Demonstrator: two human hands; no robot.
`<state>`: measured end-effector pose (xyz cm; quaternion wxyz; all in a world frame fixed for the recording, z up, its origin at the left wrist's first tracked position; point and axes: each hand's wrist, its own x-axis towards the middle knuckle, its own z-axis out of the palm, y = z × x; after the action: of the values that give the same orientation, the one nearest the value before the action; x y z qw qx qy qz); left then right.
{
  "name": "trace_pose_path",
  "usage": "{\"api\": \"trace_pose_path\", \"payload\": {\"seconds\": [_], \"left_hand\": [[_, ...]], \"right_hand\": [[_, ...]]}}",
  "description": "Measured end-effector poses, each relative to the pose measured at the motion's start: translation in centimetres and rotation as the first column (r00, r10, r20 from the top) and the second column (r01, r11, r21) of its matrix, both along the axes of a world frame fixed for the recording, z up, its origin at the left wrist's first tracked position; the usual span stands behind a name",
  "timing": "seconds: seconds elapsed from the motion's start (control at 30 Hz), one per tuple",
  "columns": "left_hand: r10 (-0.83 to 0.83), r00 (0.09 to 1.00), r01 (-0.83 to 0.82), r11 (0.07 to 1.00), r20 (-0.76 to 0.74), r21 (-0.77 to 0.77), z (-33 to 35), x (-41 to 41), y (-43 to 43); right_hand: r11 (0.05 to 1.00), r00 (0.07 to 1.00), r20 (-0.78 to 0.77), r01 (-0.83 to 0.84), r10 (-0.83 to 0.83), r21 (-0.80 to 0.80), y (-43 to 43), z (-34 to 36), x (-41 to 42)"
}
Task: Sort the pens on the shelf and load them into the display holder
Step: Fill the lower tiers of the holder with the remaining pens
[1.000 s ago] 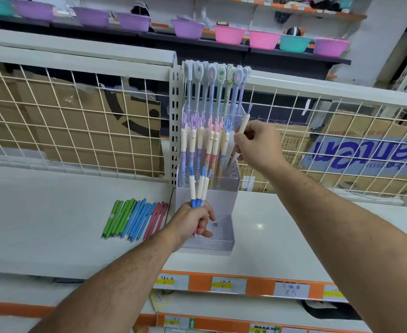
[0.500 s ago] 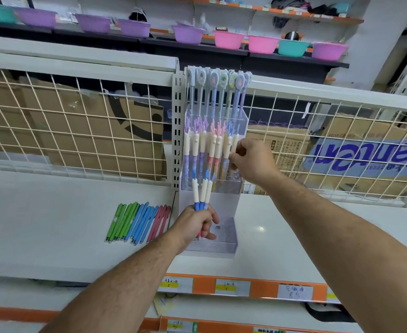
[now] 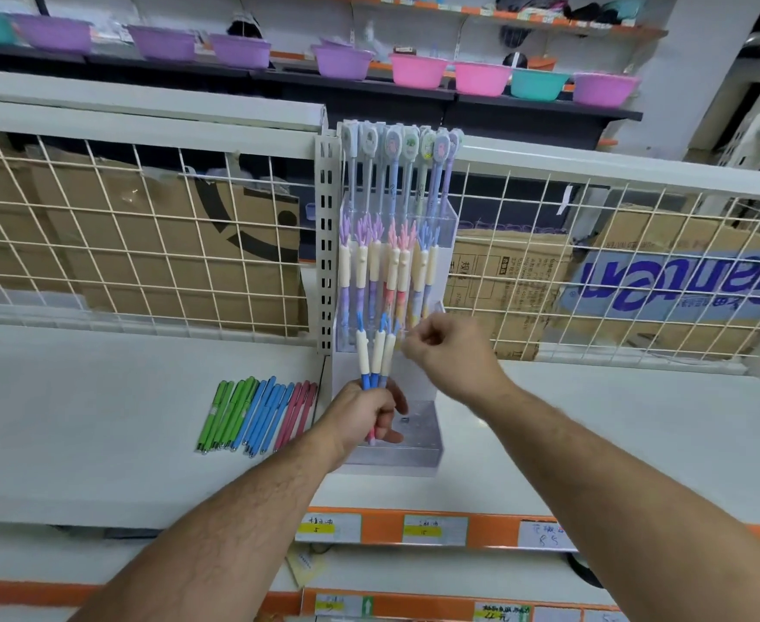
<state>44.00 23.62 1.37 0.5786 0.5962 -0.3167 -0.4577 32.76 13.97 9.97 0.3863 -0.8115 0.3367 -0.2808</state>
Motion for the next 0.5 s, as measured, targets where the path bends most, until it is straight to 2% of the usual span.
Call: {"api": "trace_pose_path", "payload": {"seconds": [0.1,0.2,0.3,0.37,0.5], "left_hand": [[0.000,1.000,0.000,1.000,-0.019,0.001,0.1,-0.1,0.0],[0.004,0.999,-0.004,1.000,-0.037,-0.002,0.1,-0.2,0.0],[-0.012,0.999,0.012,1.000,-0.048,-0.006,0.1,-0.1,0.2],[-0.032,0.999,0.032,0.999,-0.022,-0.010,0.1,0.0,0.3],[-0.012,1.000,0.012,1.000,0.013,-0.002,0.1,0.0,0.3]], "right_hand": [[0.996,0.998,-0.011,-0.062,0.063,0.059,1.2,-1.0,0.1],[0.993,0.993,-0.061,-0.102,0.105,0.051,1.7,-1.4,0.3],[0.996,0.994,-0.069,-0.079,0.082,0.034,1.8,-1.3,0.2],[0.998,0.998,-0.032,-0.045,0.046,0.038,1.4,-0.4,-0.1],[0.996,0.988,0.139,0.061,-0.069,0.062,-0.8,3.2,-0.8]]}}
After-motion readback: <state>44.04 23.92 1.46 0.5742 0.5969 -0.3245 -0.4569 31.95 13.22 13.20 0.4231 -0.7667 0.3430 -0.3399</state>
